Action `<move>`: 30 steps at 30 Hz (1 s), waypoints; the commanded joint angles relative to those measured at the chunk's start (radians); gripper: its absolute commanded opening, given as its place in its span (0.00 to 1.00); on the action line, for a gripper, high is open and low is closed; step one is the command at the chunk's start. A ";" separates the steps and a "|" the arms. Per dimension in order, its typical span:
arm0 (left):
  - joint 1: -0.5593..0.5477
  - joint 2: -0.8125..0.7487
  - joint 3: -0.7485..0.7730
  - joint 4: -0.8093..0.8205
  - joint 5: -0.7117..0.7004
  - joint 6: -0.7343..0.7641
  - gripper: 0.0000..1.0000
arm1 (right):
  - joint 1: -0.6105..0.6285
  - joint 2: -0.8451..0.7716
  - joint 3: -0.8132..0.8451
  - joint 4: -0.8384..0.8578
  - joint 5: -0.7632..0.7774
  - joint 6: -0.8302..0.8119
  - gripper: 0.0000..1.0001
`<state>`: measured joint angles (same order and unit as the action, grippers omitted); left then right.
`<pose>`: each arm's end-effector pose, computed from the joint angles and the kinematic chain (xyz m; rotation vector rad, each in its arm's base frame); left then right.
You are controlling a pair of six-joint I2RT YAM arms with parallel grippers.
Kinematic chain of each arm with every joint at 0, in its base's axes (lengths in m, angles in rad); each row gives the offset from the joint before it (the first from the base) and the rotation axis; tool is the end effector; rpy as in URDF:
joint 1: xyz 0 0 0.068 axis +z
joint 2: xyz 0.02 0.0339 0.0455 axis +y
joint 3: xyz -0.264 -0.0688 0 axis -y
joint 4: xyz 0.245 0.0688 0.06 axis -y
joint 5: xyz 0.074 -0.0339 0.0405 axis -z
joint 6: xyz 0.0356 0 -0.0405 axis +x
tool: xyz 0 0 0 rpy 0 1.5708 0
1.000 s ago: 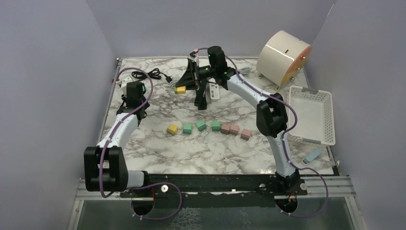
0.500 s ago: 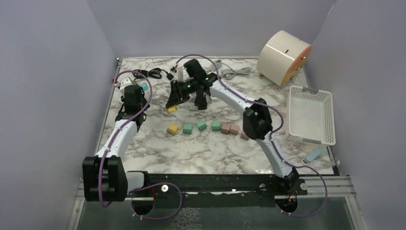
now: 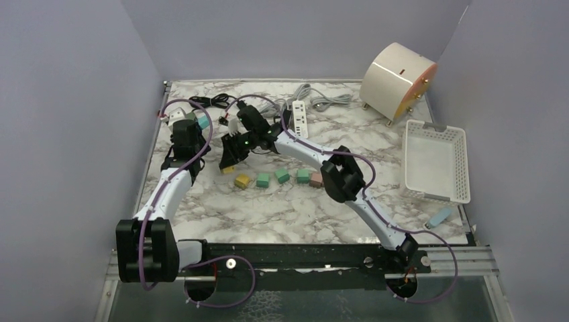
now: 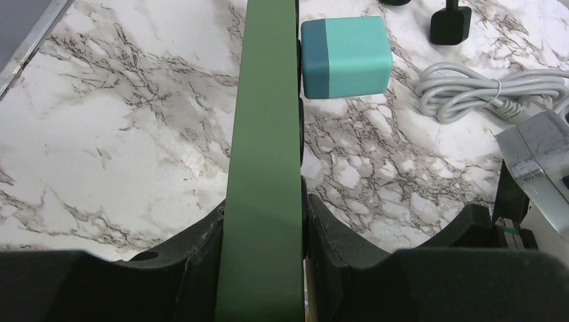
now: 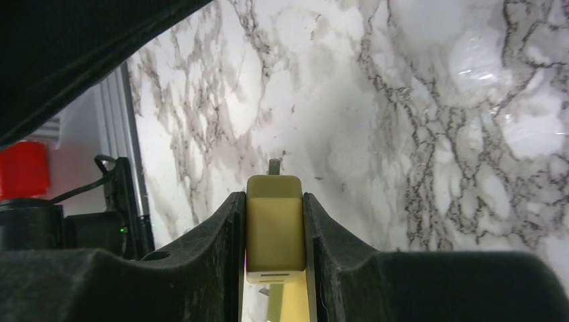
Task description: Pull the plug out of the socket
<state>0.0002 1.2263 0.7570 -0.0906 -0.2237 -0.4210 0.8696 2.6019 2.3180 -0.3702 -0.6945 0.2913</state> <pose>0.2686 0.0080 0.2470 -0.5696 2.0370 -0.0121 0.3561 0.4570 0.1765 -1.0870 2.1620 1.3655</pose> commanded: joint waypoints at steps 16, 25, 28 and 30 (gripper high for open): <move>0.006 -0.019 0.014 0.082 0.057 0.011 0.00 | 0.005 0.080 0.017 -0.051 -0.017 -0.251 0.42; 0.012 -0.009 0.010 0.092 0.085 0.007 0.00 | 0.000 -0.015 -0.073 -0.027 0.063 -0.328 0.63; 0.013 -0.014 0.006 0.100 0.101 0.008 0.00 | -0.006 -0.080 -0.134 0.053 0.069 -0.311 0.63; 0.014 -0.018 0.001 0.110 0.117 0.012 0.00 | -0.011 -0.119 -0.160 0.097 0.087 -0.298 0.63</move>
<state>0.0082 1.2266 0.7567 -0.0799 -0.1719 -0.4213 0.8684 2.5877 2.2074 -0.3668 -0.6643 -0.0013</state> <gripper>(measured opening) 0.391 0.627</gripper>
